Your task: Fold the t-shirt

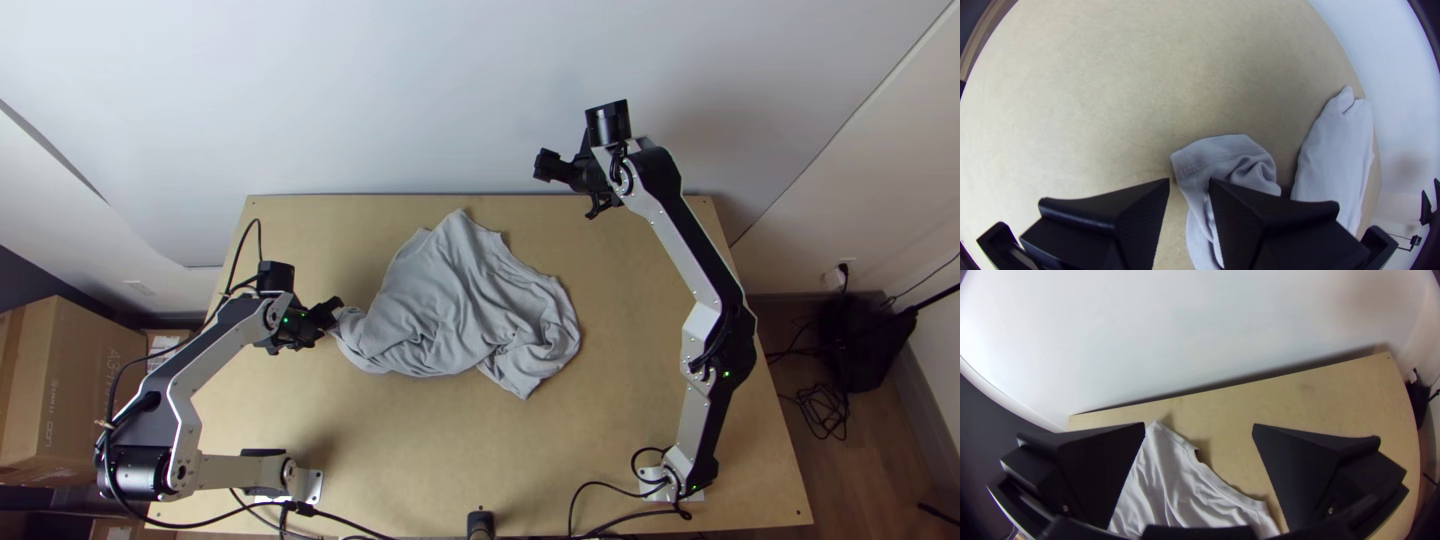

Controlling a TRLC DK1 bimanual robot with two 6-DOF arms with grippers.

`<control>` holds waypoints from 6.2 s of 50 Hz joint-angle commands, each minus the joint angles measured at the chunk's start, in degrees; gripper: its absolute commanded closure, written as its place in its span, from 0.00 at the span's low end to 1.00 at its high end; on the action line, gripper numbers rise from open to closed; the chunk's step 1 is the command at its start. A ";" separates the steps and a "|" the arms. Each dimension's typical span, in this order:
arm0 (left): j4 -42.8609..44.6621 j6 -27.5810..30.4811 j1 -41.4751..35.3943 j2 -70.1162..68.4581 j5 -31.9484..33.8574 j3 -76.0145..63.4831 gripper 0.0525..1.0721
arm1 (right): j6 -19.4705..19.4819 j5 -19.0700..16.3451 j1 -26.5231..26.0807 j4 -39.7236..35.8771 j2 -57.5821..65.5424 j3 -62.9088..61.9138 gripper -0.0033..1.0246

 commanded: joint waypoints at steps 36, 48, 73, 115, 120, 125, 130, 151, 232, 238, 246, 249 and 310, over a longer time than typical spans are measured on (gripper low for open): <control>-2.55 4.90 0.86 -10.71 -0.86 3.23 0.97 | -0.26 -7.73 -0.95 0.93 12.75 8.13 0.04; -7.03 6.40 1.21 -16.07 -0.86 7.10 0.97 | -0.88 -11.25 1.95 7.00 19.08 9.09 0.04; -9.58 8.33 1.21 -20.38 -0.51 6.92 0.97 | -12.21 -11.86 8.55 26.16 26.29 5.49 0.07; -9.67 8.15 1.03 -21.52 -0.51 4.73 0.97 | -18.63 -6.06 12.06 28.53 32.00 5.23 0.07; -9.67 8.15 1.03 -21.70 -0.51 4.73 0.97 | -18.28 -5.89 12.59 28.53 32.79 5.14 0.07; -9.67 8.15 1.12 -21.96 -0.51 4.64 0.97 | -17.93 -5.45 12.94 28.62 33.50 5.23 0.10; -9.76 8.24 1.21 -22.31 -0.51 4.46 0.97 | -16.78 -5.10 13.12 28.62 33.76 4.96 0.27; -8.79 14.75 7.63 -23.45 -0.07 6.49 0.97 | -14.50 -0.44 12.24 32.84 14.16 -13.76 0.97; 13.45 28.81 20.11 -54.57 -7.10 37.51 0.98 | -21.62 -0.88 -12.29 20.62 -89.73 -40.04 0.97; 8.44 26.61 19.40 -54.83 -7.10 38.83 0.98 | -21.62 -0.96 -12.55 20.00 -88.67 -37.84 0.97; -6.33 21.51 13.07 -50.96 -5.69 40.06 0.98 | -18.19 -1.23 -12.55 20.00 -85.60 -39.69 0.97; -12.39 19.40 8.50 -49.47 -5.60 38.39 0.98 | -16.26 -1.23 -12.37 19.74 -84.72 -42.50 0.97; 15.91 19.84 10.88 12.84 6.52 17.74 0.97 | -4.04 -3.95 -8.33 52.44 -32.77 -72.56 0.97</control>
